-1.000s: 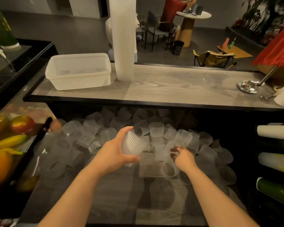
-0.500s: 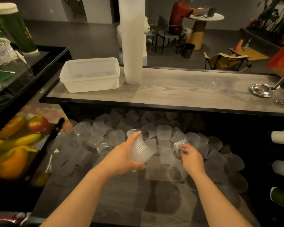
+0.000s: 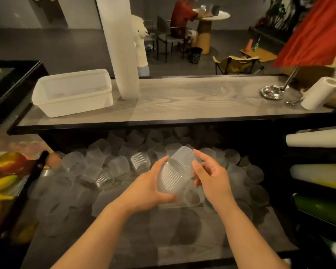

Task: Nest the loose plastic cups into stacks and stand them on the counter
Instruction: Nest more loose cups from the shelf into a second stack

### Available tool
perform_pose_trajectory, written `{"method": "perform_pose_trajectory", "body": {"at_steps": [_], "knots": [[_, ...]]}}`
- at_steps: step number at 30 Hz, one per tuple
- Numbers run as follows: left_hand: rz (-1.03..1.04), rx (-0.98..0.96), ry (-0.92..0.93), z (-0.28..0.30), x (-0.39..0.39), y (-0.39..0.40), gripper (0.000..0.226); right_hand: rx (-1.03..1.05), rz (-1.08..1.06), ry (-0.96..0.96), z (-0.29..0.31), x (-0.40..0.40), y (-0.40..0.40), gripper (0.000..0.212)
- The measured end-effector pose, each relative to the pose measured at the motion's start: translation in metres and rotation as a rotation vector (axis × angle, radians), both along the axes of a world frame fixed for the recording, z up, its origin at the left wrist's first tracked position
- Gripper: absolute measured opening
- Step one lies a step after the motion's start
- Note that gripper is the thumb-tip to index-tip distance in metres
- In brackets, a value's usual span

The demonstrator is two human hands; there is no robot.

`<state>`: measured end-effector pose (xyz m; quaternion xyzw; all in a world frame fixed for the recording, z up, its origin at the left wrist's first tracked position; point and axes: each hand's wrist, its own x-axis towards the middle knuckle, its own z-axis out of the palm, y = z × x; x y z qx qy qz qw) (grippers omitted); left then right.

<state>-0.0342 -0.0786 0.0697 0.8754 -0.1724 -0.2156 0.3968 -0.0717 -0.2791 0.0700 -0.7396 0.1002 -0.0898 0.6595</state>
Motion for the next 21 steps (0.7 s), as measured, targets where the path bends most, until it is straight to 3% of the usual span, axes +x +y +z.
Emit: {"method": "perform_pose_trajectory", "body": {"at_steps": [8, 12, 15, 18, 21], "knots": [[-0.019, -0.063, -0.025, -0.005, -0.004, -0.004, 0.102, -0.106, 0.145, 0.020, 0.000, -0.015, 0.005, 0.032], [-0.003, -0.063, -0.037, -0.007, -0.006, -0.002, 0.110, -0.151, 0.263, 0.025, 0.003, -0.022, 0.015, 0.027], [0.010, -0.025, -0.039, -0.009, -0.009, 0.003, 0.109, -0.150, 0.350, 0.035, -0.003, -0.022, 0.016, 0.037], [0.062, 0.024, -0.037, -0.010, -0.010, 0.009, 0.104, -0.167, 0.149, 0.103, -0.028, -0.012, 0.007, 0.029], [0.085, 0.048, -0.023, -0.012, -0.012, 0.014, 0.103, -0.621, -0.020, 0.285, -0.065, -0.009, -0.005, 0.020]]}}
